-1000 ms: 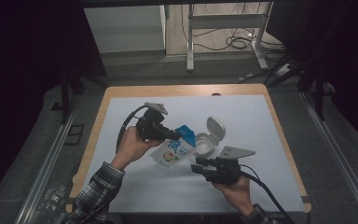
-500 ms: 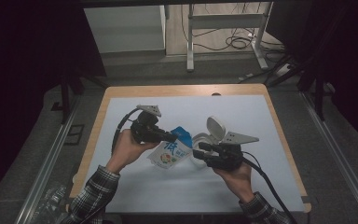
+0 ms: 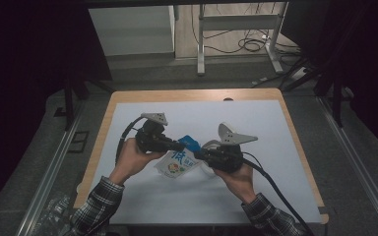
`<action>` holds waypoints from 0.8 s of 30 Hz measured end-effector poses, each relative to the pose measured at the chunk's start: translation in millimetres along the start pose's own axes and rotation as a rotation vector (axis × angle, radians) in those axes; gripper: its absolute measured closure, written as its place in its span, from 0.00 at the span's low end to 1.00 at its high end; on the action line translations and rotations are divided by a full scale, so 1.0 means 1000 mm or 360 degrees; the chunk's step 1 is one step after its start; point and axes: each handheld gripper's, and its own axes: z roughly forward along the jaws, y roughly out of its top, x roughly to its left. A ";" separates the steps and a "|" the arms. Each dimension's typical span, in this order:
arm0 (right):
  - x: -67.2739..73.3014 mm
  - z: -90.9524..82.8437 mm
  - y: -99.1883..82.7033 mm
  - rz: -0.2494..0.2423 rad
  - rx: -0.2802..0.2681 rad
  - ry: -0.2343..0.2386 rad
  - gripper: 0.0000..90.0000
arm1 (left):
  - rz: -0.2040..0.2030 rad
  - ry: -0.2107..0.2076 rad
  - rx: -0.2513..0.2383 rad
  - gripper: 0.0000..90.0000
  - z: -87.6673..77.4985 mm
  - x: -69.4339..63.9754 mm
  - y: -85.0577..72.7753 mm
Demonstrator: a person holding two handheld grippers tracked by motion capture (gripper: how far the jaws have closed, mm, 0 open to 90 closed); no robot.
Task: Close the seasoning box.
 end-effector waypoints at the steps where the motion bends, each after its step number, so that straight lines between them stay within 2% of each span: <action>1: 0.000 0.000 0.000 -0.0005 0.0004 0.0008 0.98 | 0.0001 0.0000 -0.0005 1.00 0.000 0.000 -0.001; 7: 0.004 0.000 0.004 -0.0039 0.0014 -0.0018 1.00 | 0.0049 0.0025 -0.0044 0.98 -0.002 0.000 -0.005; 11: 0.004 0.000 0.010 -0.0052 0.0007 -0.0029 1.00 | 0.0073 0.0105 -0.0045 0.89 -0.003 0.000 -0.008; 15: 0.006 0.003 0.015 -0.0072 0.0027 -0.0058 1.00 | 0.0061 0.0166 -0.0081 0.74 -0.001 0.000 -0.014; 19: 0.005 0.006 0.018 -0.0081 0.0036 -0.0091 1.00 | 0.0071 0.0321 -0.0078 0.53 0.001 0.000 -0.022; 21: 0.005 0.007 0.019 -0.0084 0.0034 -0.0098 1.00 | 0.0064 0.0357 -0.0082 0.45 0.001 0.001 -0.027; 22: 0.005 0.007 0.020 -0.0085 0.0035 -0.0105 1.00 | 0.0065 0.0411 -0.0078 0.40 0.001 0.001 -0.031; 24: 0.004 0.008 0.022 -0.0091 0.0039 -0.0114 1.00 | 0.0066 0.0465 -0.0081 0.31 0.002 0.002 -0.037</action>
